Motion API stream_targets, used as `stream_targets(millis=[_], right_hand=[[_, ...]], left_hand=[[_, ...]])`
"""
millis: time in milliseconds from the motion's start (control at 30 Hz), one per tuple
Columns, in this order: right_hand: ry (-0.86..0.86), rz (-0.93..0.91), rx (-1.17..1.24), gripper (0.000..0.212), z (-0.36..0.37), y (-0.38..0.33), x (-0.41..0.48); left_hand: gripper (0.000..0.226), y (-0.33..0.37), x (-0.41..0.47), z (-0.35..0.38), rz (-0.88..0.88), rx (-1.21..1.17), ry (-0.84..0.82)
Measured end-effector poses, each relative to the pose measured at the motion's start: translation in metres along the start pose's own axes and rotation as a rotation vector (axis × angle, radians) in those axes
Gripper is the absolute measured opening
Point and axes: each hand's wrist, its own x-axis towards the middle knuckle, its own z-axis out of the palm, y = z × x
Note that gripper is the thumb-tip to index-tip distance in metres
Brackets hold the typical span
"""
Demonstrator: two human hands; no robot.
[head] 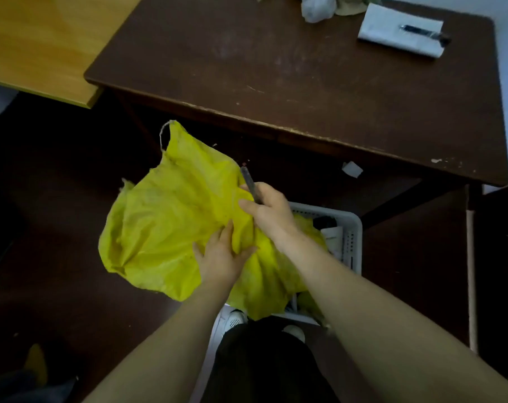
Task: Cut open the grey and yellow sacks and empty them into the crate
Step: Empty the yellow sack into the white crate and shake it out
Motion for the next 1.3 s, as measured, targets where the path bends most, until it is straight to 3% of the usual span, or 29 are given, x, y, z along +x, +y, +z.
stream_targets(millis=[33, 67, 133, 200, 267, 333, 433, 533, 567, 633, 800, 967, 1033, 1167, 1300], right_hand=[[0.004, 0.044, 0.119, 0.027, -0.003, 0.007, -0.002], [0.041, 0.093, 0.228, 0.034, -0.012, 0.017, -0.003], [0.154, 0.181, 0.252, 0.051, -0.042, 0.044, -0.011], [0.205, 0.253, 0.043, 0.065, -0.069, 0.074, -0.022], [0.136, 0.327, -0.181, 0.082, -0.078, 0.098, -0.032], [0.059, 0.373, -0.257, 0.094, -0.071, 0.115, -0.033], [0.018, 0.45, -0.35, 0.077, -0.053, 0.13, -0.025], [0.063, 0.445, -0.43, 0.022, -0.043, 0.131, -0.02], [0.104, 0.418, -0.454, 0.028, -0.044, 0.129, -0.02], [0.192, 0.348, -0.476, 0.039, -0.046, 0.12, -0.021], [0.457, 0.143, -0.331, 0.046, -0.044, 0.097, -0.041], [0.431, 0.146, -0.399, 0.043, -0.058, 0.079, -0.041], [0.409, 0.067, -0.429, 0.045, -0.055, 0.074, -0.044], [0.346, 0.196, -0.455, 0.051, -0.056, 0.07, -0.041], [0.33, 0.066, -0.418, 0.052, -0.053, 0.063, -0.042]], left_hand=[[0.051, 0.001, 0.003, 0.003, 0.016, -0.095, 0.068], [0.036, 0.004, 0.003, 0.001, 0.009, -0.22, 0.107], [0.033, 0.008, 0.0, -0.009, -0.038, -0.421, 0.148], [0.026, 0.011, 0.003, -0.021, -0.058, -0.534, 0.2], [0.044, 0.012, 0.01, -0.03, -0.096, -0.574, 0.226], [0.044, 0.012, 0.018, -0.035, -0.129, -0.64, 0.222], [0.027, 0.014, 0.017, -0.04, -0.159, -0.838, 0.182], [0.016, 0.018, 0.012, -0.044, -0.202, -1.01, 0.158], [0.016, 0.02, 0.012, -0.047, -0.208, -1.036, 0.165], [0.018, 0.022, 0.015, -0.055, -0.207, -1.025, 0.208], [0.018, 0.011, 0.03, -0.079, -0.157, -0.865, 0.351], [0.031, -0.003, 0.034, -0.089, -0.231, -0.447, 0.266], [0.03, -0.01, 0.032, -0.093, -0.295, -0.449, 0.3], [0.035, -0.02, 0.025, -0.093, -0.397, -0.377, 0.218], [0.034, -0.019, 0.024, -0.099, -0.354, -0.589, 0.271]])
